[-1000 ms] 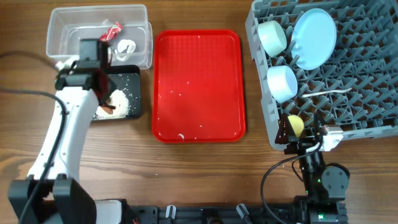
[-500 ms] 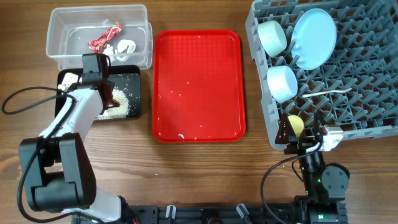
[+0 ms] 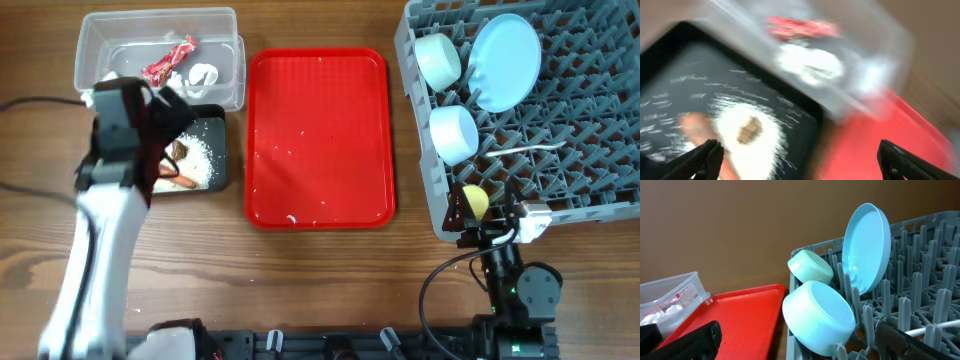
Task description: Sort waste into correct bins and load items into the dishwasher rack
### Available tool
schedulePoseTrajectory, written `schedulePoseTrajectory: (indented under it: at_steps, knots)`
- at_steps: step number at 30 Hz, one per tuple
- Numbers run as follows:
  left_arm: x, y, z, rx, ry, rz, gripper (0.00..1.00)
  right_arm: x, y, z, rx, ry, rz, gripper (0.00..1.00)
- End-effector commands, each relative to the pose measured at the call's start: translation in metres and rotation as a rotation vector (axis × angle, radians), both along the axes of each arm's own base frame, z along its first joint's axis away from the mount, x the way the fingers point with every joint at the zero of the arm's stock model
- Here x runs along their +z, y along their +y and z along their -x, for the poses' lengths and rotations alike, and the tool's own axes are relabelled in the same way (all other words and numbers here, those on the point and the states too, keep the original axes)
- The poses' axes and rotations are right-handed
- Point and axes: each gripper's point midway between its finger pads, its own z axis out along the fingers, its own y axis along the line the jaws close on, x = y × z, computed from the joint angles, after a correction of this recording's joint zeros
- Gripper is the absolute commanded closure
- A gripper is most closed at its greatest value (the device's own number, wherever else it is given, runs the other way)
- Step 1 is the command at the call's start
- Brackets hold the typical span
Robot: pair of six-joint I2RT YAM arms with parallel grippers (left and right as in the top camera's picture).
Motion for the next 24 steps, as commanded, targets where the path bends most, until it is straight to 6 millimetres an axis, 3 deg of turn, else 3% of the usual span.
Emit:
schedulePoseTrajectory:
  at_steps: [1, 3, 5, 7, 9, 12, 15, 17, 19, 24]
  knots:
    - [0.087, -0.1, 0.046, -0.565, -0.228, 0.111, 0.0, 0.002, 0.0, 0.0, -0.003, -0.007, -0.015, 0.0]
    - [0.11, -0.11, 0.073, -0.597, -0.282, 0.098, 0.0, 0.002, 0.0, 0.0, -0.003, -0.007, -0.015, 0.0]
    - [0.128, -0.111, 0.087, -0.602, -0.342, 0.08, 0.0, 0.002, 0.0, 0.0, -0.003, -0.007, -0.015, 0.0]
    - [0.12, -0.104, 0.107, -0.581, -0.292, 0.051, 0.0, 0.002, 0.0, 0.0, -0.003, -0.007, -0.015, 0.0]
    - [0.106, -0.085, 0.117, -0.516, -0.223, -0.046, 0.0, 0.002, 0.0, 0.0, -0.003, -0.007, -0.015, 0.0]
    - [0.088, -0.055, 0.115, -0.378, -0.168, -0.163, 0.0, 0.002, 0.0, 0.0, -0.003, -0.007, -0.015, 0.0]
    - [0.092, -0.048, 0.101, -0.335, -0.374, -0.22, 0.0, 0.002, 0.0, 0.0, -0.003, -0.007, -0.015, 0.0]
    - [0.083, -0.05, 0.101, -0.336, -0.5, -0.233, 0.0, 0.002, 0.0, 0.0, -0.003, -0.007, -0.016, 0.0]
    - [0.062, -0.051, 0.109, -0.323, -0.644, -0.262, 0.0, 0.002, 0.0, 0.0, -0.003, -0.007, -0.015, 0.0]
    - [0.023, -0.043, 0.129, -0.283, -0.764, -0.302, 0.0, 0.002, 0.0, 0.0, -0.004, -0.007, -0.015, 0.0]
